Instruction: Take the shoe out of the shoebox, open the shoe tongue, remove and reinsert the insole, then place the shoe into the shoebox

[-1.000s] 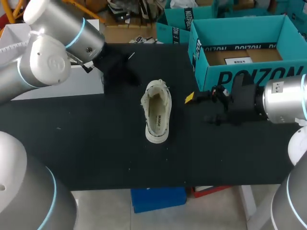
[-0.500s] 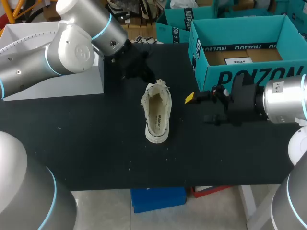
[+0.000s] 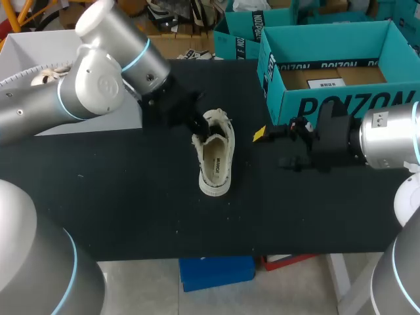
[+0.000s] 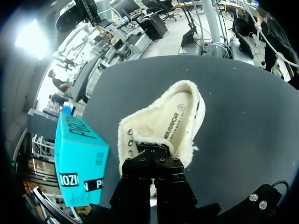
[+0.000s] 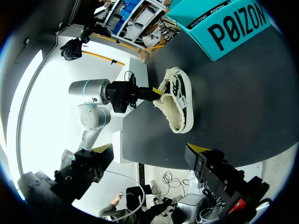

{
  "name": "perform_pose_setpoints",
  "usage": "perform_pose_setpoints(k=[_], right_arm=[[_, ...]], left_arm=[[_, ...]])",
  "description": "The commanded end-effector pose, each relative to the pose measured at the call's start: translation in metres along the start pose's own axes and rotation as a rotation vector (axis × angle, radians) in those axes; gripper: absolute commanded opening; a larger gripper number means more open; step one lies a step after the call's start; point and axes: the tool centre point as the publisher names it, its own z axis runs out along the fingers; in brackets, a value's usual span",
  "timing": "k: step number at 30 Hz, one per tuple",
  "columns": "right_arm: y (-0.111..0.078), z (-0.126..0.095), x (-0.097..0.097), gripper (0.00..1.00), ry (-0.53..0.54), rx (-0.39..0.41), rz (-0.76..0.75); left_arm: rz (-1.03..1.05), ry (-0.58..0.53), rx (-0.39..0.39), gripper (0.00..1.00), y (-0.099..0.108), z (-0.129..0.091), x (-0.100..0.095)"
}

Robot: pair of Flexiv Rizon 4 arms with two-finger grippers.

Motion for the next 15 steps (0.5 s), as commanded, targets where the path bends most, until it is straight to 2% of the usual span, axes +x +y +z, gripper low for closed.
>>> perform_pose_setpoints(k=[1,5,15], right_arm=[[0.000,0.001,0.001,1.00,-0.001,0.000,0.000],[0.000,0.001,0.001,1.00,-0.001,0.000,0.000],[0.000,0.001,0.001,1.00,-0.001,0.000,0.000]], left_arm=[[0.007,0.001,0.004,0.00,-0.005,0.003,0.005],[0.011,0.000,0.005,0.00,-0.003,-0.007,0.006],[0.049,0.026,-0.061,0.00,0.013,-0.042,0.000]])
